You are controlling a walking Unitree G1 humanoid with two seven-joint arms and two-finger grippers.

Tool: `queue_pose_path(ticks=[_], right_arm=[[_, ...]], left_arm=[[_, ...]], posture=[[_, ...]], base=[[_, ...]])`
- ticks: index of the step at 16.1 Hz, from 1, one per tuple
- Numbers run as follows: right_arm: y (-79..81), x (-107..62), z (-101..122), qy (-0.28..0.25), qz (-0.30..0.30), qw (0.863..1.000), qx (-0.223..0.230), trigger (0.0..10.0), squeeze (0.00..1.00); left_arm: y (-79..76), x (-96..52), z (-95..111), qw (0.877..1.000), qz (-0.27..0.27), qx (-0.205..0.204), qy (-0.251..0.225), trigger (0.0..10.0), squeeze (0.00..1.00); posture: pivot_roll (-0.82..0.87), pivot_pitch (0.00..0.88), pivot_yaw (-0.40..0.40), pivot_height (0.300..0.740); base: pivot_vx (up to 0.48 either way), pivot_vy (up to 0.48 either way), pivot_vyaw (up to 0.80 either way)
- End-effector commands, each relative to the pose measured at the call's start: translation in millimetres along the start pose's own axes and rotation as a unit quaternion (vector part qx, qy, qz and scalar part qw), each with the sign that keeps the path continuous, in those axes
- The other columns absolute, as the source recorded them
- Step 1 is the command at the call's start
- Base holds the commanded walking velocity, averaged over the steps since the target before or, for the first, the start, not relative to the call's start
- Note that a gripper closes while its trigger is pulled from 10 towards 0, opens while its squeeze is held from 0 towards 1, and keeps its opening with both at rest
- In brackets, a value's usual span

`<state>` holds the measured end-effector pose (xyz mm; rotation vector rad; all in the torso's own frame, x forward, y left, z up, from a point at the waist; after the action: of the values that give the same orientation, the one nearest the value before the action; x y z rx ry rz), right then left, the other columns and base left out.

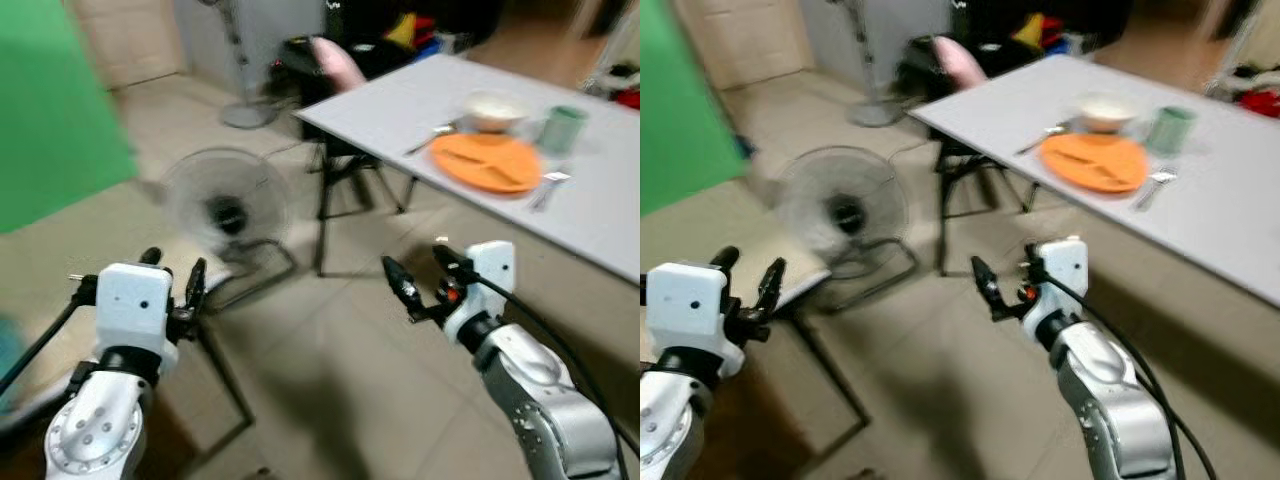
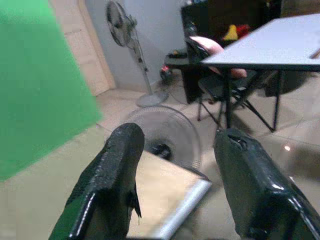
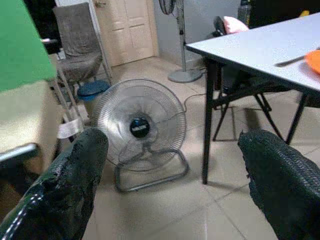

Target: Setting the table

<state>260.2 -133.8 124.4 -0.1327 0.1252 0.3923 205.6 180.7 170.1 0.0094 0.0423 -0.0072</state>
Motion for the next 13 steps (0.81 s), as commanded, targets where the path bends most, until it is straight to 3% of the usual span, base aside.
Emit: queue_pose_path(ticks=[1,13], right_arm=[[3.8,2.7,8,-0.018,0.006,1.000,-0.003,10.0,0.00],[7.7,4.4,8,-0.016,0.028,0.999,0.000,10.0,0.00]], left_arm=[[3.8,0.1,3,1.000,0.005,0.008,-0.006,10.0,0.00],[1.2,-12.0,2,1.000,0.011,0.008,0.002,10.0,0.00]], posture=[[-0.02,0.000,0.015,0.740],[0.00,0.000,-0.001,0.740]], base=[[0.000,0.420,0.00],[0.000,0.419,0.00]])
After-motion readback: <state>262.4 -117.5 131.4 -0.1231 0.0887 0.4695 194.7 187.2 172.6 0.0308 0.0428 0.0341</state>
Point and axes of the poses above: a point about 5 cm out from each wrist's last joint towards the gripper, its own x axis pointing out of the wrist towards the gripper, its own z axis along the axis of the wrist's last joint, y = z × x, the point moved 2 cm from there along x, pointing out of the wrist towards the gripper, and after that the axes turned 14 degrees about -x, right-handed, at the moved point
